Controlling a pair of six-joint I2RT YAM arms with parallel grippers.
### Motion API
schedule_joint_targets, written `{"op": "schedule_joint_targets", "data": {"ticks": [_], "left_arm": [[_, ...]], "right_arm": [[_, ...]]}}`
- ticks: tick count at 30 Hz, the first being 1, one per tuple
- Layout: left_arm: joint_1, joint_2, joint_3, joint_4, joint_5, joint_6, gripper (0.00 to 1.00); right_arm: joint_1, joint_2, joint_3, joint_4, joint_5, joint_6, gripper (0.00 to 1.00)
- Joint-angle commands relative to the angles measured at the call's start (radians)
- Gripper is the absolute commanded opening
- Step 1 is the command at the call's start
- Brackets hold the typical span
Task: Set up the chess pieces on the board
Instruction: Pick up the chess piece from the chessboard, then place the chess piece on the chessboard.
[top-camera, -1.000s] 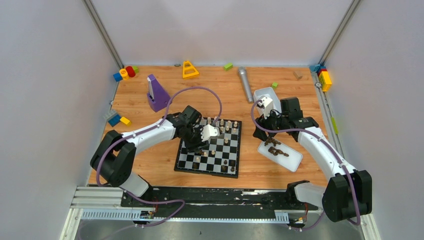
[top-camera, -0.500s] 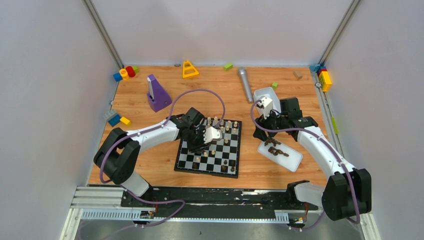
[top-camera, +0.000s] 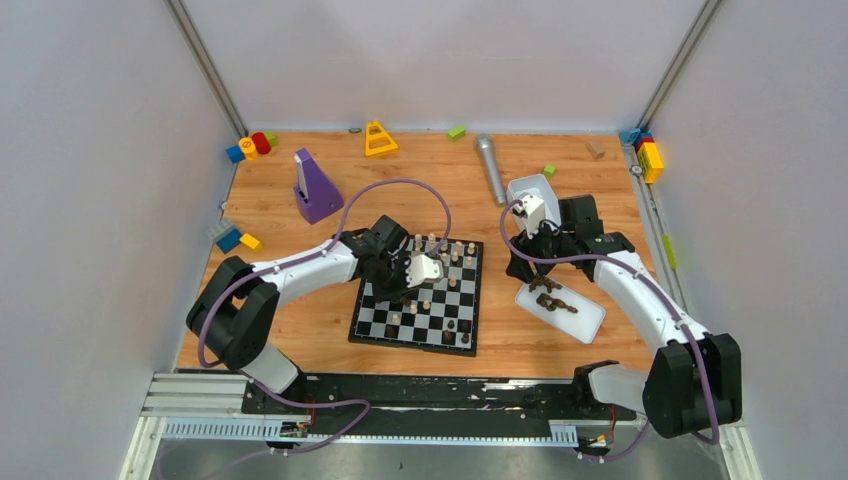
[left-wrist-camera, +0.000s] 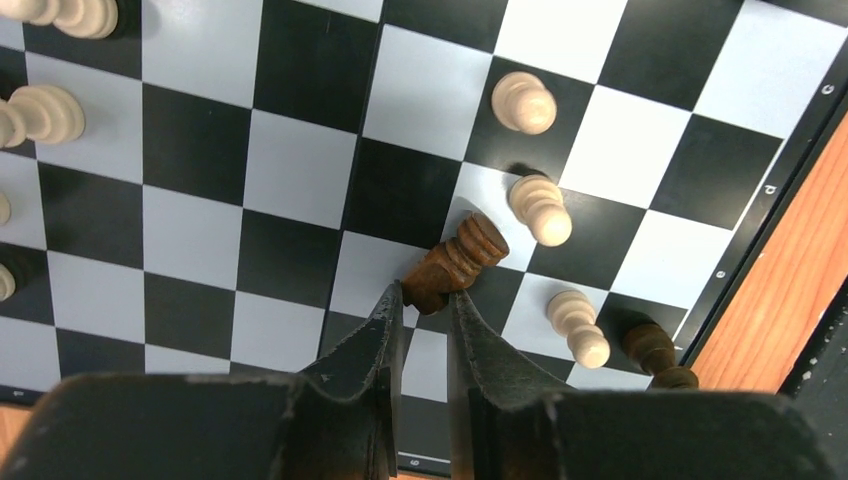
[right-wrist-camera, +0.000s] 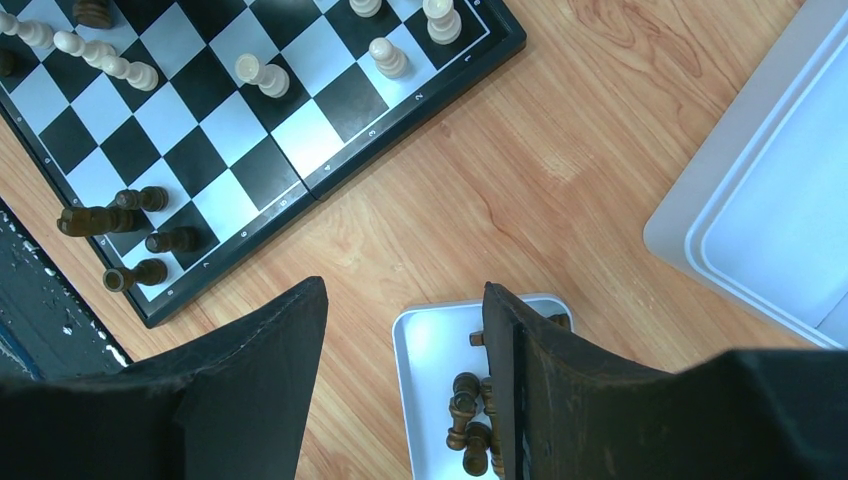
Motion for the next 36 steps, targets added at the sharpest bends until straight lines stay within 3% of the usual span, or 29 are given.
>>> {"op": "schedule_joint_targets", "data": {"ticks": [1,7,14,19,28,36], "left_arm": [[0.014,-0.049,-0.005,-0.021,-0.043,0.01,0.09],[0.043,-0.094,-0.007,-0.016,-0.064,-0.011,0.06],[0.044,-0.124,0.007,0.024,-0.06,-0.116,0.06],[0.045,-0.126,0.036,0.051,-0.04,-0.182,0.05],[0.048,-0.154,0.091,0.093,-0.006,-0.276,0.05],[0.049,-0.169,0.15,0.098,-0.022,-0.348,0.06]], "right_arm": [[-0.005,0.001,0.008,0.005,-0.005,-0.013,0.6],[-0.004,-0.005,0.024,0.003,-0.055,0.009,0.6],[0.024,0.045,0.138,0.008,-0.267,0.084,0.59],[0.052,0.165,0.192,0.163,-0.474,0.24,0.59],[0.187,0.375,0.215,0.384,-0.509,0.404,0.56],[0.23,0.503,0.307,0.437,-0.559,0.521,0.56]]}}
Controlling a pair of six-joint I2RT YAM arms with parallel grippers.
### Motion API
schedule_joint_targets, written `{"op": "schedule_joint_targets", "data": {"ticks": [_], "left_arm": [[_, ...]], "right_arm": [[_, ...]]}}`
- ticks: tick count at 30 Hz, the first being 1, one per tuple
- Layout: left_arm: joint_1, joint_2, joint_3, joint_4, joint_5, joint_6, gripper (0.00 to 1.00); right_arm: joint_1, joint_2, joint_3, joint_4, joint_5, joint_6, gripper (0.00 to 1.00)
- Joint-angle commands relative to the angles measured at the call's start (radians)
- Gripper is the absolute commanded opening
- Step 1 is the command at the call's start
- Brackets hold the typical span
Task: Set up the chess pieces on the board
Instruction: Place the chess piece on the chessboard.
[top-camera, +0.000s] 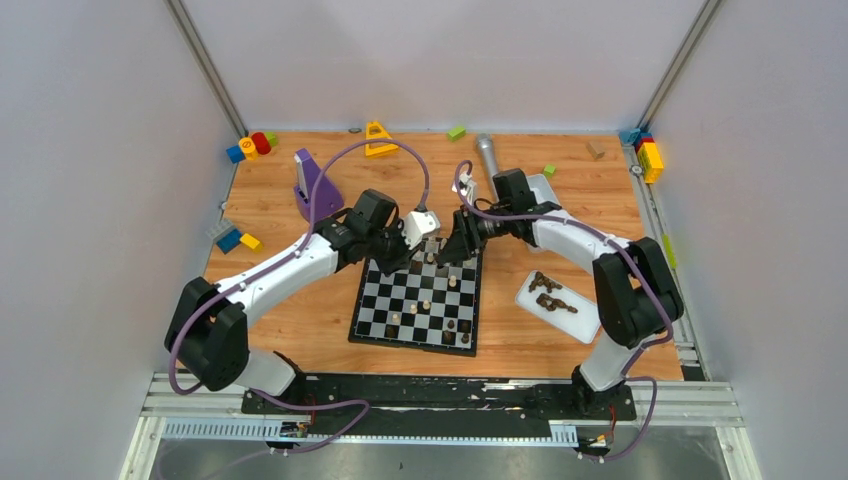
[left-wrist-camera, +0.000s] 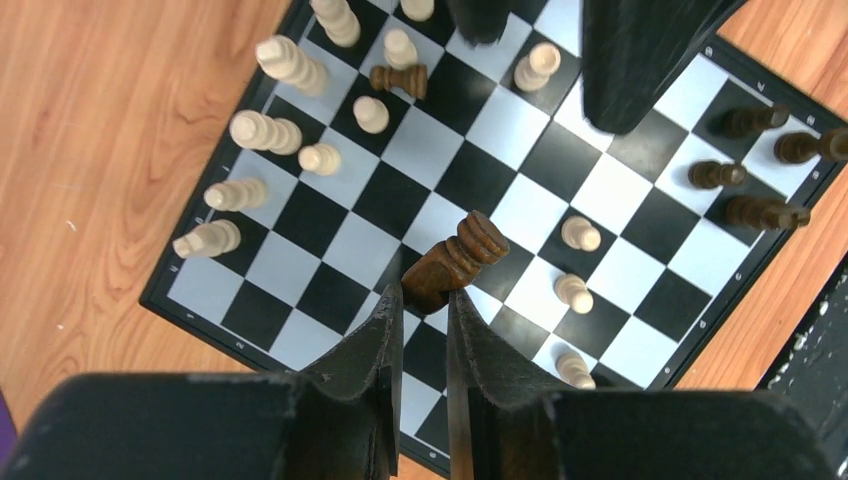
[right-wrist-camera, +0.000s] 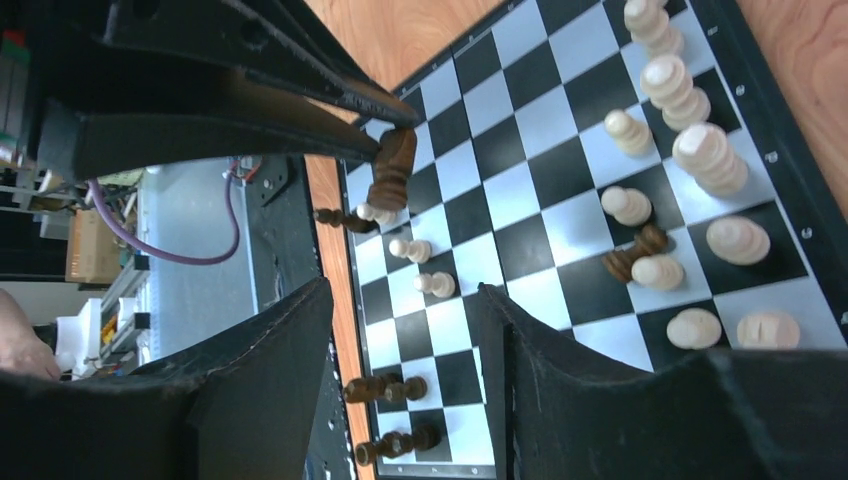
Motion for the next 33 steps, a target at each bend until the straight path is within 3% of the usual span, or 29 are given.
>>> {"op": "schedule_joint_targets", "data": {"ticks": [1,21,26,30,33], "left_arm": [[0.004,-0.034,0.06,0.027,0.001,-0.065,0.06],[0.004,-0.057,0.057,0.047,-0.022,-0.092,0.07],[0.003,-0.058,0.057,0.051,-0.032,-0.095,0.07],[0.004,-0.065,0.053,0.051,-0.031,-0.091,0.11],[0.004,-0.089,0.043,0.051,-0.023,-0.083,0.26]], "right_arm": [[0.023,0.048,0.086,0.098,-0.067,0.094,0.55],[0.095,0.202,0.188,0.137,-0.107,0.204,0.48],[0.104,0.209,0.192,0.136,-0.12,0.207,0.34],[0.105,0.197,0.19,0.125,-0.12,0.195,0.17],[0.098,0.177,0.185,0.099,-0.115,0.169,0.08]]}}
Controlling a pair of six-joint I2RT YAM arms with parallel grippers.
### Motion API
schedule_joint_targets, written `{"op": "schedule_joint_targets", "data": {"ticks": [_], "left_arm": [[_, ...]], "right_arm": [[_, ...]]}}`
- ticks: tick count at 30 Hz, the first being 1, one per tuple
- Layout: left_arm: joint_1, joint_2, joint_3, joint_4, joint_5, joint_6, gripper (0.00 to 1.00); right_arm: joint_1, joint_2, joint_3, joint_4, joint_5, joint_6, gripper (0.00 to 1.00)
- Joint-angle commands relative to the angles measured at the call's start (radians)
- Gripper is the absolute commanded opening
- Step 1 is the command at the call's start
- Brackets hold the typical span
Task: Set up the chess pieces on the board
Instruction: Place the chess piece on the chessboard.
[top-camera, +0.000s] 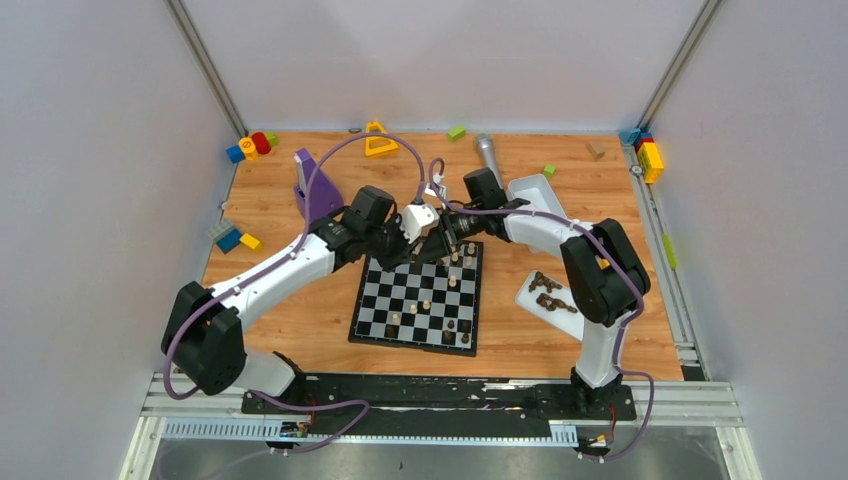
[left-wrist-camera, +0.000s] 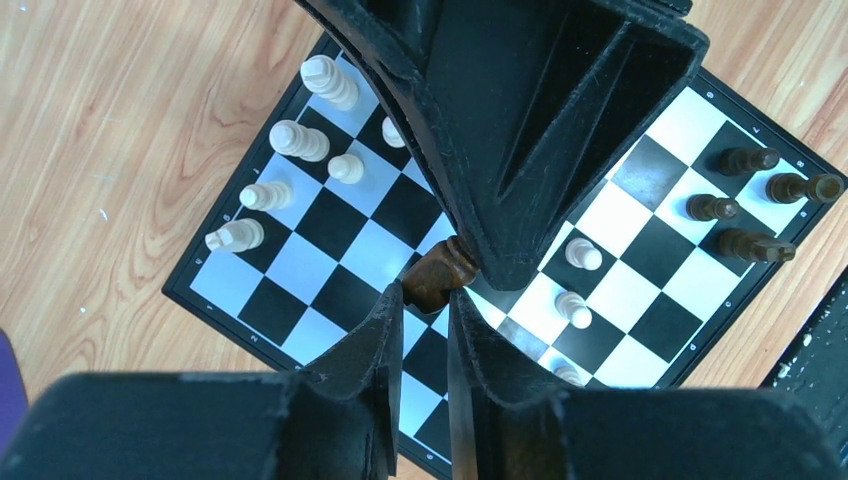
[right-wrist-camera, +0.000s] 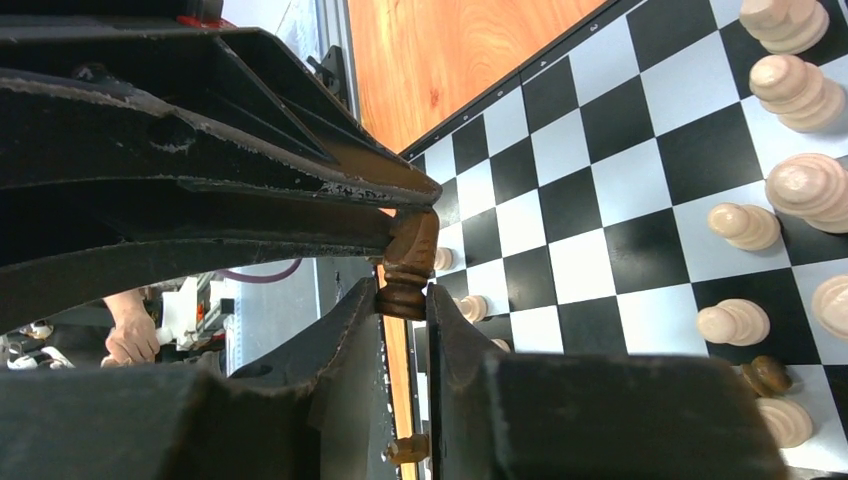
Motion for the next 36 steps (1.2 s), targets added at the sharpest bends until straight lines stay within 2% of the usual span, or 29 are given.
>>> {"op": "schedule_joint_targets", "data": {"ticks": [1,3,7,9,13,18,26,36], "left_arm": [[0.004,-0.078,0.016,0.029,0.023,0.003,0.3],[0.014,-0.098,0.021,0.011,0.062,0.024,0.44],[0.051,-0.132,0.068,-0.057,0.192,0.095,0.58],[0.068,-0.145,0.082,-0.077,0.264,0.12,0.68],[0.087,-0.146,0.095,-0.078,0.425,0.125,0.75],[0.116,-0.12,0.097,-0.037,0.671,0.171,0.76],[0.119,-0.061,0.125,0.017,0.743,0.182,0.76],[0.118,-0.027,0.115,0.134,0.784,0.106,0.6]], "right_arm": [[-0.009,-0.039,0.03,-0.006,-0.024,-0.046,0.05],[-0.028,-0.061,0.019,-0.03,-0.035,-0.074,0.01],[-0.073,-0.112,0.009,-0.103,-0.12,-0.163,0.0],[-0.087,-0.141,0.017,-0.162,-0.157,-0.214,0.0],[-0.098,-0.194,0.013,-0.23,-0.216,-0.28,0.0],[-0.097,-0.247,0.005,-0.282,-0.249,-0.338,0.0],[-0.097,-0.31,-0.024,-0.298,-0.237,-0.373,0.0],[-0.098,-0.327,-0.039,-0.297,-0.233,-0.378,0.0]]}}
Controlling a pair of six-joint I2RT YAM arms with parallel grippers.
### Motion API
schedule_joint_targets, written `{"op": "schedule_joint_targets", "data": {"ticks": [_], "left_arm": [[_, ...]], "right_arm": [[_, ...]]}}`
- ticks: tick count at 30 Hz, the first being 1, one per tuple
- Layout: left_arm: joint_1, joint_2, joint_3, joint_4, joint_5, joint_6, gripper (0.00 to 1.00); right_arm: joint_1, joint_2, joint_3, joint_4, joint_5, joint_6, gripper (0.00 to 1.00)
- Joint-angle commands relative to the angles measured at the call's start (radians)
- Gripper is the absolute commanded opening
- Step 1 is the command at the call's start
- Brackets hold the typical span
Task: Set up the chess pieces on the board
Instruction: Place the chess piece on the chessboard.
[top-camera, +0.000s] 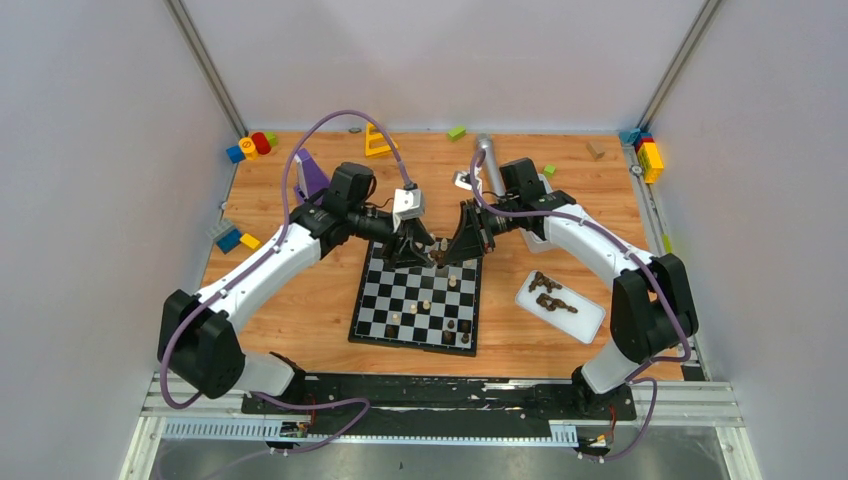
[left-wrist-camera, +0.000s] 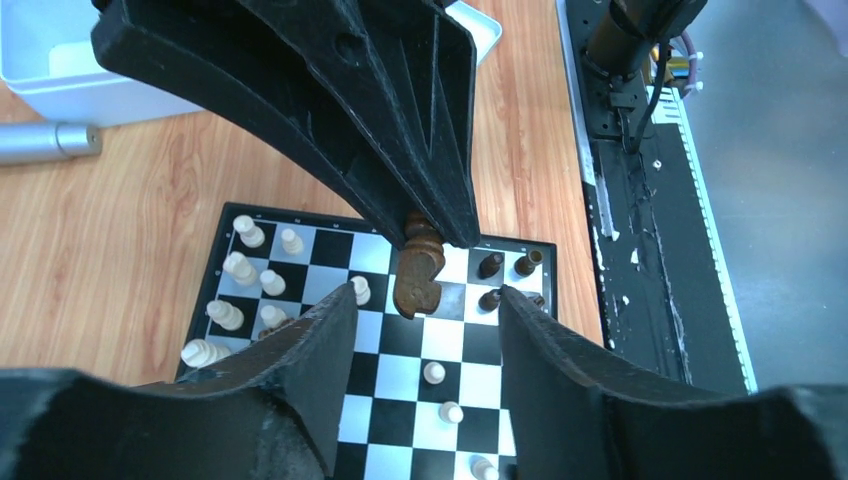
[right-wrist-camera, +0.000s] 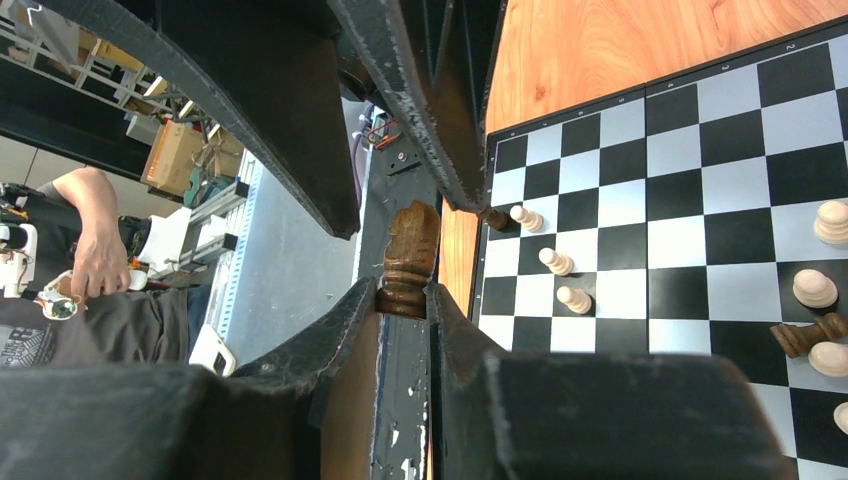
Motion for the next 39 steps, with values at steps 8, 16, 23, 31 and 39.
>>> {"op": "schedule_joint_targets", "data": {"ticks": [8,16,23,31,39], "left_arm": [[-0.008,0.023,0.031,0.088,0.039,-0.047,0.52],[-0.02,0.027,0.025,0.058,0.014,-0.008,0.55],[-0.027,0.024,0.022,0.053,0.01,-0.006,0.48],[-0.039,0.027,0.02,0.038,-0.002,0.009,0.47],[-0.043,0.036,0.033,0.023,-0.001,0.014,0.31]], "right_arm": [[0.003,-0.029,0.013,0.014,-0.035,-0.027,0.0],[0.003,-0.036,0.014,0.012,-0.033,-0.022,0.0],[0.003,-0.033,0.019,0.013,-0.032,-0.013,0.0],[0.003,-0.037,0.02,0.013,-0.031,-0.01,0.0],[0.003,-0.034,0.022,0.015,-0.033,-0.007,0.0]]}}
